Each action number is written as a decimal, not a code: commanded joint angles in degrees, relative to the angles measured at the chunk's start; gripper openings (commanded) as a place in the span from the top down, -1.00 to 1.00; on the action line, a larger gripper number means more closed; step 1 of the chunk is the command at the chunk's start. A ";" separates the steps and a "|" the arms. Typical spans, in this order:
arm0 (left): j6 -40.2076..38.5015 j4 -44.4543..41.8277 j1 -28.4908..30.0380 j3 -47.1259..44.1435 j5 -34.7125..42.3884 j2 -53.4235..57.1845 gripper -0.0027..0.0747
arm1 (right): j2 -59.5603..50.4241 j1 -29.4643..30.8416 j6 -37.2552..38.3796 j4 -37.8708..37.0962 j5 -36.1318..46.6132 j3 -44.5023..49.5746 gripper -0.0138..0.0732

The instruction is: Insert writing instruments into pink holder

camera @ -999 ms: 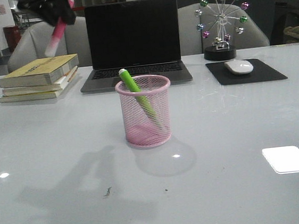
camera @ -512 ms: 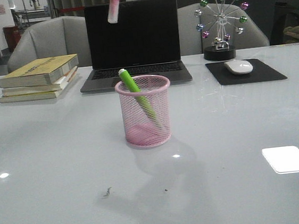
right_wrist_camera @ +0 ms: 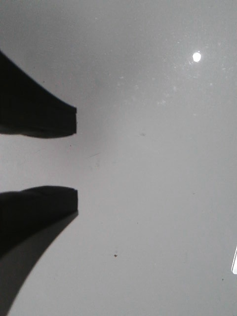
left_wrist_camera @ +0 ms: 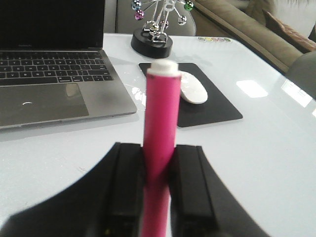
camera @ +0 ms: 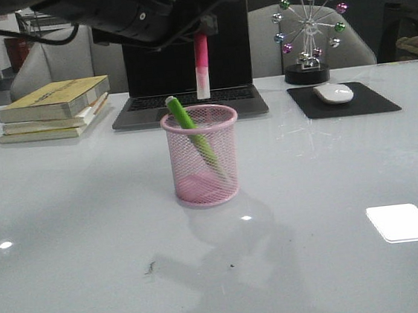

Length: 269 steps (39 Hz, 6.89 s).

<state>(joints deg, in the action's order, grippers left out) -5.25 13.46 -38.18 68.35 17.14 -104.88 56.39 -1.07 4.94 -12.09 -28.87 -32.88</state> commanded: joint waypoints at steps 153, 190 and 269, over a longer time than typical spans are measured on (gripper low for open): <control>-0.17 -16.14 29.60 -33.27 -29.74 60.36 -0.01 | -0.99 0.41 -0.42 3.02 3.10 -1.61 0.63; -0.17 -16.14 29.60 -33.27 -29.74 60.36 -0.01 | -8.68 -0.20 -0.36 1.48 3.07 -1.61 0.63; -0.17 -16.14 29.60 -33.37 -29.67 60.36 -0.01 | -58.05 -4.45 -1.54 10.94 29.26 34.68 0.63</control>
<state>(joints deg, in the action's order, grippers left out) -5.07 -2.99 -8.67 33.40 -17.44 -44.93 -0.64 -5.69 3.96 -0.41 -3.96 1.72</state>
